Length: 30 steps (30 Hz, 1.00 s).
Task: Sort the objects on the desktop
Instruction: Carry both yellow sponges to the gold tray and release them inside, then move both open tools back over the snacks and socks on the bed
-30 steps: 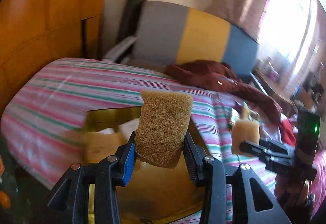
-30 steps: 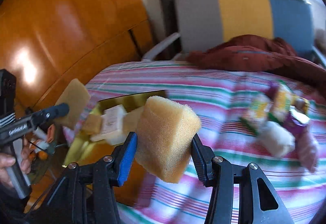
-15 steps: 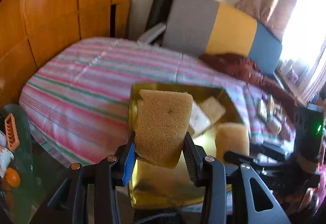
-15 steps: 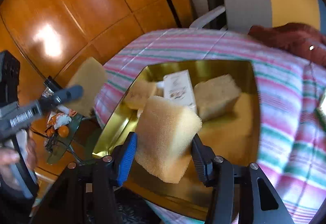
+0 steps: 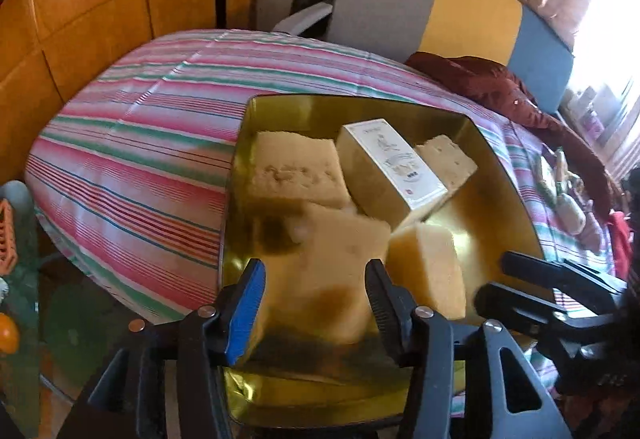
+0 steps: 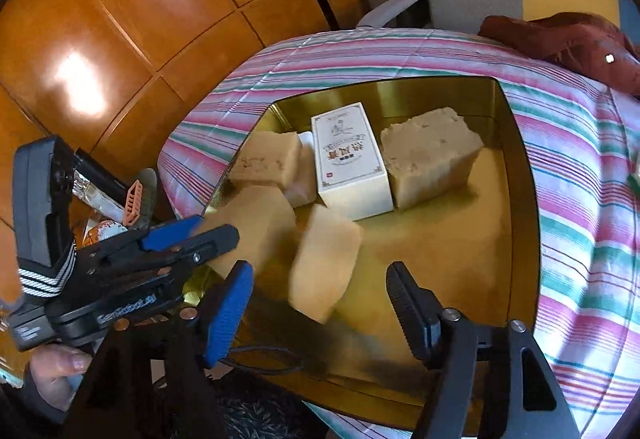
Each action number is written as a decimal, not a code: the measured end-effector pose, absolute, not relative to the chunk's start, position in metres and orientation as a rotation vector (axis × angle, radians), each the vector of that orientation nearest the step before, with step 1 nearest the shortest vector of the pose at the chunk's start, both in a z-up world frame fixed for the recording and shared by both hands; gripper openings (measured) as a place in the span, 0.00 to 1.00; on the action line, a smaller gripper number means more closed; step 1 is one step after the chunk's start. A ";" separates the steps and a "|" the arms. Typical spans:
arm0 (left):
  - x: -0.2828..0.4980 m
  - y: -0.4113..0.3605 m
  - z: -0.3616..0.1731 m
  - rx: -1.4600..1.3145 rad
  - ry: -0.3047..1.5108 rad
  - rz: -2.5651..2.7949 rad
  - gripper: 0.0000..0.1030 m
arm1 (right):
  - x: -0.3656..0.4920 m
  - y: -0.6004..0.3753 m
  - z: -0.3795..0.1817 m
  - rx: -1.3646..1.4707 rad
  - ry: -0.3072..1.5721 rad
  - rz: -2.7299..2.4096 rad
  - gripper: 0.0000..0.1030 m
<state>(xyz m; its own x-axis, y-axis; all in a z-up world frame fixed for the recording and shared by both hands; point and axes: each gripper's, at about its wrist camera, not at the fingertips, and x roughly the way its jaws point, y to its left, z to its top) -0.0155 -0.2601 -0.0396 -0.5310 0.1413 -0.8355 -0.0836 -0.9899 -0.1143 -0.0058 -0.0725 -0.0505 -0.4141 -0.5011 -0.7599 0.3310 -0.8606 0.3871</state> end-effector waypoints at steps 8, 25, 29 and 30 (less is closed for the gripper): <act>-0.004 -0.257 -0.014 -1.323 0.014 2.768 0.54 | 0.002 -0.062 -0.045 1.287 -0.235 -2.351 0.72; 0.010 -0.222 0.038 -1.072 0.081 2.762 0.54 | 0.016 -0.034 -0.024 1.199 -0.224 -2.499 0.78; 0.011 -0.205 0.051 -1.009 0.097 2.724 0.53 | 0.021 -0.018 -0.017 1.181 -0.222 -2.558 0.80; 0.011 -0.200 0.055 -0.993 0.099 2.713 0.53 | 0.023 -0.013 -0.015 1.179 -0.222 -2.575 0.80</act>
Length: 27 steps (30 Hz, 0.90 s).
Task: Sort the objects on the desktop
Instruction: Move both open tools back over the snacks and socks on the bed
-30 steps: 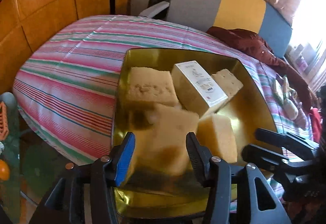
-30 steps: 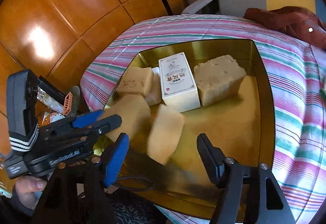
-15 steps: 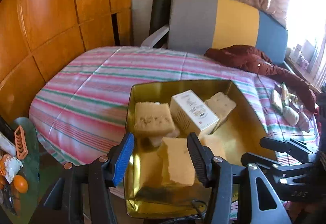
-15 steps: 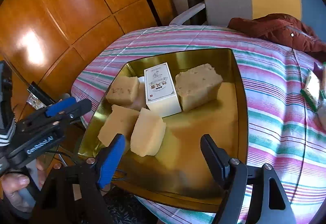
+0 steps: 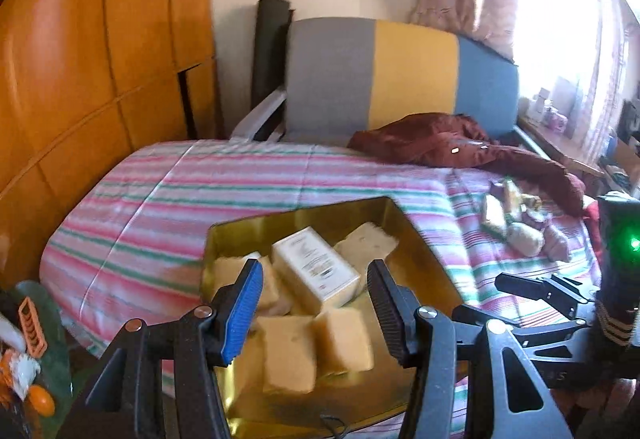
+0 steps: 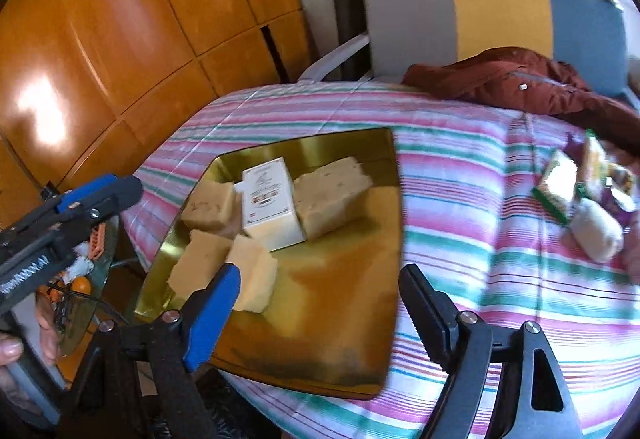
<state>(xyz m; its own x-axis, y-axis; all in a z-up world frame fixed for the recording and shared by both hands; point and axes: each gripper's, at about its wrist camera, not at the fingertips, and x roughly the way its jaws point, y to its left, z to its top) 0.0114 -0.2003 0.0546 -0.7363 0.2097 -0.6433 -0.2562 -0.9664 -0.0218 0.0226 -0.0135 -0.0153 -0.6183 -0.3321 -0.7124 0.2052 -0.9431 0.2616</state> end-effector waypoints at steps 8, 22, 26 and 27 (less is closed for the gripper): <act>0.013 -0.153 0.077 -0.894 0.120 2.592 0.53 | 0.031 0.041 -0.006 1.183 -0.282 -2.701 0.83; 0.021 -0.079 0.073 -0.912 0.121 2.369 0.54 | 0.060 0.138 -0.021 1.288 -0.502 -2.867 0.89; 0.024 -0.066 0.063 -0.942 0.122 2.323 0.55 | 0.069 0.154 -0.028 1.333 -0.528 -2.888 0.93; 0.024 -0.063 0.061 -0.951 0.125 2.312 0.55 | 0.071 0.159 -0.030 1.348 -0.534 -2.894 0.94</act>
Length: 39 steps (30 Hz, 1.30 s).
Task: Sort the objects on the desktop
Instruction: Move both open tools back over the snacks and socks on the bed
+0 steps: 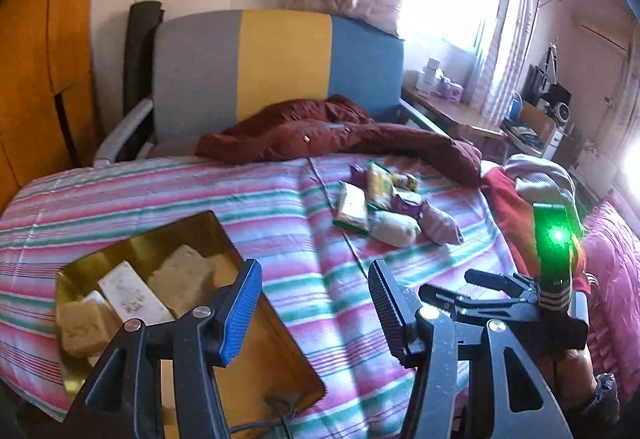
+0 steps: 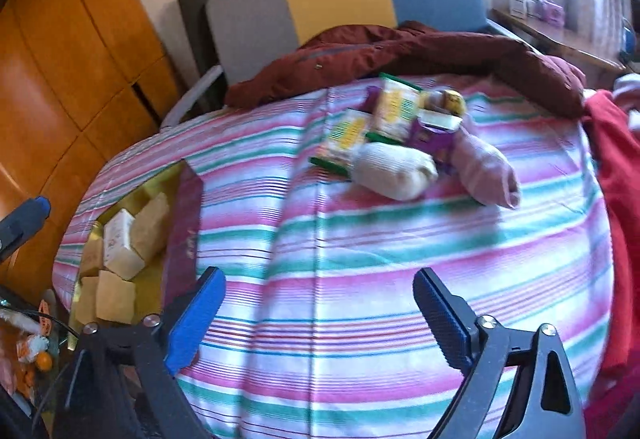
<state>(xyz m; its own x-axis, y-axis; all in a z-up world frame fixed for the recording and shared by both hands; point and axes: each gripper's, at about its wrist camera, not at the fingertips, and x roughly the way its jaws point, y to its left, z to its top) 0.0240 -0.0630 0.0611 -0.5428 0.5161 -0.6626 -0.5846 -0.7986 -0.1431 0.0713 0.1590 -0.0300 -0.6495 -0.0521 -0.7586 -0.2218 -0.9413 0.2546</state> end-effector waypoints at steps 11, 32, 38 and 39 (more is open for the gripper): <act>0.020 -0.042 0.038 -1.051 0.174 2.260 0.56 | 0.088 0.209 -0.033 -1.244 0.597 2.583 0.96; 0.011 0.012 0.036 -1.027 0.279 2.194 0.56 | 0.066 0.258 -0.027 -1.212 0.573 2.487 0.96; -0.005 0.032 0.038 -1.038 0.256 2.161 0.56 | 0.043 0.282 -0.032 -1.218 0.539 2.464 0.88; -0.009 0.038 0.038 -1.035 0.262 2.161 0.56 | 0.037 0.286 -0.035 -1.226 0.528 2.459 0.87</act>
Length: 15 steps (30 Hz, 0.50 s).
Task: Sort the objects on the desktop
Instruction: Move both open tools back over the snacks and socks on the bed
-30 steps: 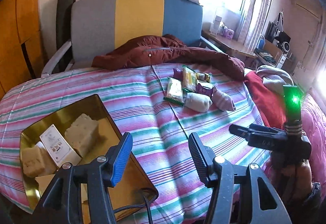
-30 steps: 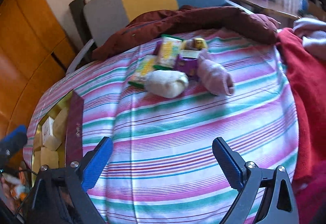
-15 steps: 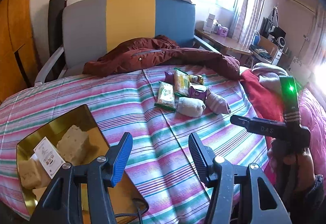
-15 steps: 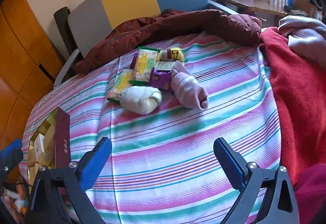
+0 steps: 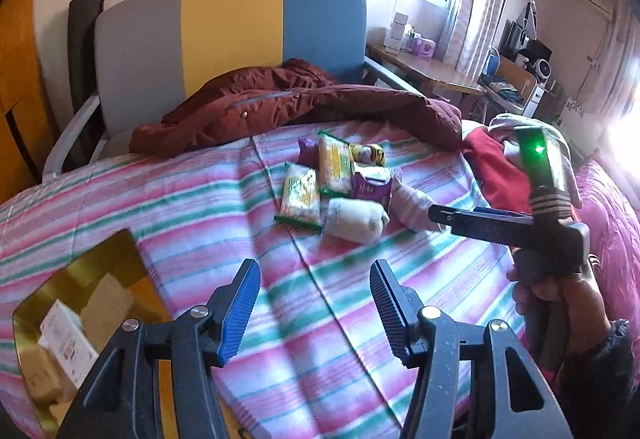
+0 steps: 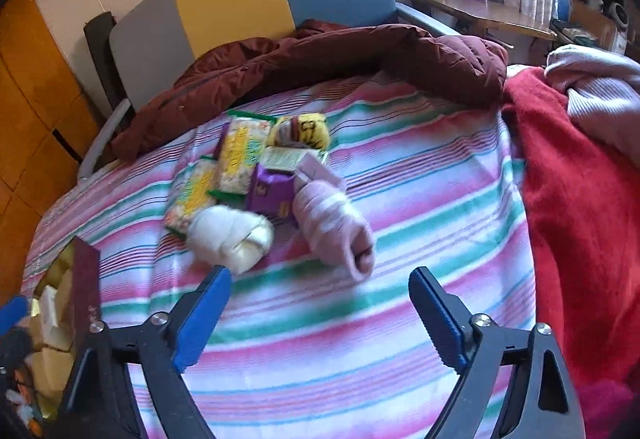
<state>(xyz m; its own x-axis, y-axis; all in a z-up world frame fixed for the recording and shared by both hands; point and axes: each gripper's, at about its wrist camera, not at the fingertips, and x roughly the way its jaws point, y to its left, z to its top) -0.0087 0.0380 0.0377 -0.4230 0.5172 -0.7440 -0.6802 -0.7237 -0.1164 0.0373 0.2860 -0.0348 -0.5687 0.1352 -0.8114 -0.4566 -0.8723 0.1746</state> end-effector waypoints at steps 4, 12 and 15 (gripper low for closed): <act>-0.022 0.063 0.033 -1.046 0.282 2.126 0.56 | 0.014 0.302 -0.049 -1.276 0.480 2.446 0.82; -0.046 0.126 0.002 -1.122 0.330 2.003 0.66 | -0.015 0.325 -0.080 -1.357 0.414 2.415 0.72; -0.053 0.146 -0.018 -1.154 0.348 1.979 0.77 | -0.017 0.329 -0.082 -1.369 0.448 2.450 0.62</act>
<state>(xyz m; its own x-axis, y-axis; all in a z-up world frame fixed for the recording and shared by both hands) -0.0526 0.1463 -0.0183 -0.2626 0.5015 -0.8243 -0.7528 -0.6409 -0.1501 -0.0165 0.3293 -0.0825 -0.5018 0.1057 -0.8585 -0.4027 -0.9069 0.1237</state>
